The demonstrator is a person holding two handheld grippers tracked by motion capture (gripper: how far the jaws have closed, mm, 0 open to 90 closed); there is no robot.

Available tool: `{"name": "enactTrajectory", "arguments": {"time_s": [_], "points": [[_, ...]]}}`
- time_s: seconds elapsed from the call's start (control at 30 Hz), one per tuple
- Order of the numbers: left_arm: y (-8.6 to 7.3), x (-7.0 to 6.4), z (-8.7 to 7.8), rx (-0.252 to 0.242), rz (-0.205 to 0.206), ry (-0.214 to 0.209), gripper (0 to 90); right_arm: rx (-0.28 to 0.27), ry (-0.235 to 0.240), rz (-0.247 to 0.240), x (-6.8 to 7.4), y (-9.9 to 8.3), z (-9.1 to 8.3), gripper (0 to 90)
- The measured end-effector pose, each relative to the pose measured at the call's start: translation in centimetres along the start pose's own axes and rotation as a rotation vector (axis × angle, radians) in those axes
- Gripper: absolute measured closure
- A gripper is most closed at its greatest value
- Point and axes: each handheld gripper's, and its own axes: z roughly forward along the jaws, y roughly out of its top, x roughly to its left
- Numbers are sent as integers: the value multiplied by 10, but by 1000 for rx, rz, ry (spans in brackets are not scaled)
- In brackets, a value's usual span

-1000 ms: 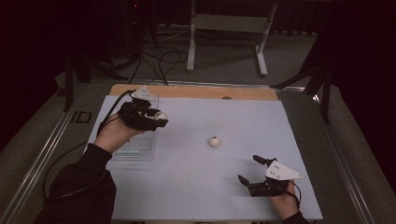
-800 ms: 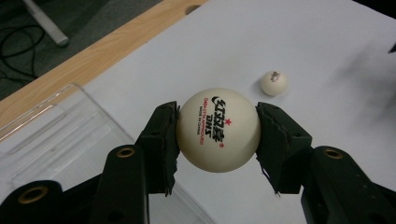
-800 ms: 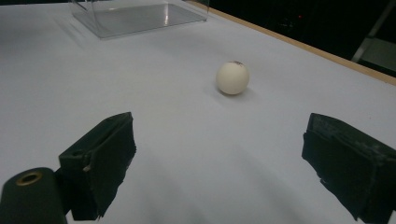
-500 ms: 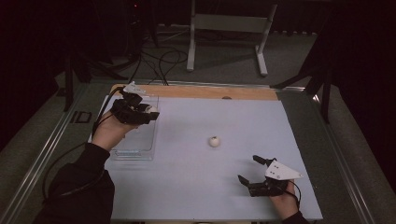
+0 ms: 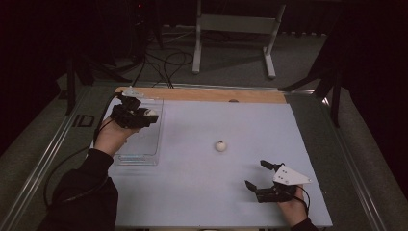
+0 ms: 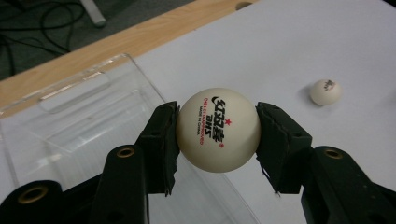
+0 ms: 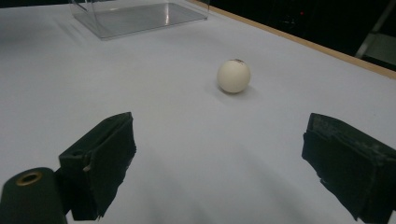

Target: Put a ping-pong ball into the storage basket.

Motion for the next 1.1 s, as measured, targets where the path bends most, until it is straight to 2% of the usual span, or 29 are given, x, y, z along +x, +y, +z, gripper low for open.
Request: {"name": "enactTrajectory", "arguments": {"time_s": [0.13, 0.33, 0.37, 0.53, 0.7, 0.77, 0.83, 0.87, 0.93, 0.97, 1.1], "points": [[-4, 3, 7, 18, -1, 12, 522, -2, -1, -3, 0, 0, 0, 94], [-9, 7, 14, 24, -18, 3, 522, 0, 0, -1, 0, 0, 0, 94], [-10, 7, 16, 30, -16, 15, 522, 1, -1, 1, 0, 0, 0, 94], [-17, 11, 25, 50, -35, 5, 522, -1, -3, -7, 0, 0, 0, 94], [-21, 13, 31, 64, -36, 20, 522, -2, -3, -5, 0, 0, 0, 94], [-23, 14, 34, 67, -42, 11, 521, -1, -3, -8, 0, 0, 0, 94], [-25, 14, 37, 78, -38, 35, 521, -2, -2, -8, 0, 0, 0, 94], [-25, 15, 38, 79, -47, 22, 522, 0, -2, -7, 0, 0, 0, 94], [-27, 16, 41, 90, -43, 43, 521, -1, 1, -7, 0, 0, 0, 94], [-27, 16, 43, 93, -48, 32, 521, 0, 1, -8, 0, 0, 0, 94], [-29, 18, 47, 107, -54, 34, 521, -2, 4, -4, 0, 0, 0, 94]]}}
